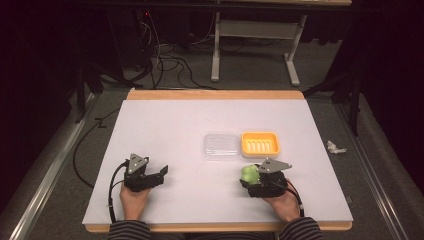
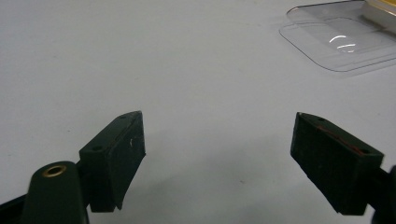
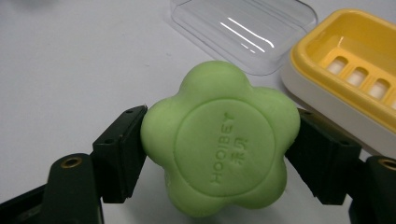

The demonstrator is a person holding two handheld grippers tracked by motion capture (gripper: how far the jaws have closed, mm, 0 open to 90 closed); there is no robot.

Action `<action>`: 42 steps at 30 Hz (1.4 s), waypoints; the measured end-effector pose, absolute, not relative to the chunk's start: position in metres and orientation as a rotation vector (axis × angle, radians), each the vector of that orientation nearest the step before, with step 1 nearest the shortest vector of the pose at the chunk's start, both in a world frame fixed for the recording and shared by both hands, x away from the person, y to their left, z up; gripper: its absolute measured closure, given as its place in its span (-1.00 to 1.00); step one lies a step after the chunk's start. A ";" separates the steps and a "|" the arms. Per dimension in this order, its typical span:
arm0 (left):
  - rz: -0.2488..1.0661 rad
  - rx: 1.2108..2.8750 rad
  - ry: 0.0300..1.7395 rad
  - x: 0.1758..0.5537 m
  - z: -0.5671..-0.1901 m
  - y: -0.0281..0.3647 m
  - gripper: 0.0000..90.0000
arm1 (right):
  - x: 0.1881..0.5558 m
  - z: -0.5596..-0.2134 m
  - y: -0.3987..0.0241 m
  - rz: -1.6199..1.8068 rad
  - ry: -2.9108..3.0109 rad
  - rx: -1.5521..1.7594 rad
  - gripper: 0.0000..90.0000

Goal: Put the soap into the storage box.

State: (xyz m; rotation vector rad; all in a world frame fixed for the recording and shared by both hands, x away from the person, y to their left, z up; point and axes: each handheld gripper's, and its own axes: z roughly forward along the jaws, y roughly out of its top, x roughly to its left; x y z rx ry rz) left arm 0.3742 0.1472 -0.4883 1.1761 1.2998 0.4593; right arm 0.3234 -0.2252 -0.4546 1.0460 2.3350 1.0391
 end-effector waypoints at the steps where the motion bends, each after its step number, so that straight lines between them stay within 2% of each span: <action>1: 0.459 1.177 1.300 0.374 -0.488 0.147 -0.59 | 0.323 -0.454 -0.227 1.044 2.327 1.054 -0.43; 30: 0.470 1.190 1.299 0.374 -0.489 0.146 -0.59 | 0.336 -0.420 -0.271 1.106 2.210 1.167 -0.43; 42: 0.463 1.189 1.301 0.375 -0.489 0.147 -0.59 | 0.352 -0.408 -0.289 1.121 2.162 1.218 -0.43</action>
